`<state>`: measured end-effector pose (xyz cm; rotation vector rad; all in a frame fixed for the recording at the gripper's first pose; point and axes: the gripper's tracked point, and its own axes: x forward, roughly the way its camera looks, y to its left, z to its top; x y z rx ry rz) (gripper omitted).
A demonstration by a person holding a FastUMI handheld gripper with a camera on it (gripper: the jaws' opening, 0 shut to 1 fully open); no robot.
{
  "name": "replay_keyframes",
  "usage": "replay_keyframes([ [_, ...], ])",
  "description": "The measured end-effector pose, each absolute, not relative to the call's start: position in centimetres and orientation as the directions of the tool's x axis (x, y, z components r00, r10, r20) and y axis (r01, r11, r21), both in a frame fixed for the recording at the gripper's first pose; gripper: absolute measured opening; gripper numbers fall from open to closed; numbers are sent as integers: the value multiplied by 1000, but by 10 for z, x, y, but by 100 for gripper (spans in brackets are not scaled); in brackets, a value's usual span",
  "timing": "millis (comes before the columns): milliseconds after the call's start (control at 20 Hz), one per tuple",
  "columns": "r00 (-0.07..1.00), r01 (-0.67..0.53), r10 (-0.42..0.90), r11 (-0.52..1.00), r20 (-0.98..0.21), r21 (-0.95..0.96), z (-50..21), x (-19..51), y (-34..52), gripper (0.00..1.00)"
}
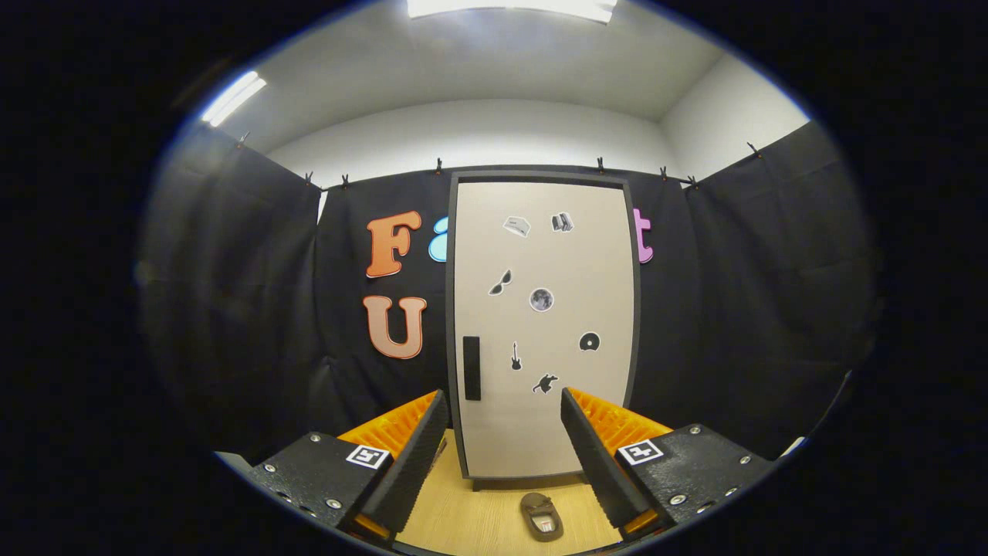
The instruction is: Open the shoe cabinet door, grab the shoes and put them into the shoe cabinet, then close the shoe cabinet door.
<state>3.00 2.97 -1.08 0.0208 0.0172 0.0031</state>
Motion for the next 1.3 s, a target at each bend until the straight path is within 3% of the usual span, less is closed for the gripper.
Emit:
replay_keyframes([
  [450,1000,14,-14,1000,-1,17,-14,60,63,92],
  [950,1000,-16,16,999,-7,29,-36,150,71,92],
  [1300,998,-50,52,997,21,-62,-47,218,85,86],
])
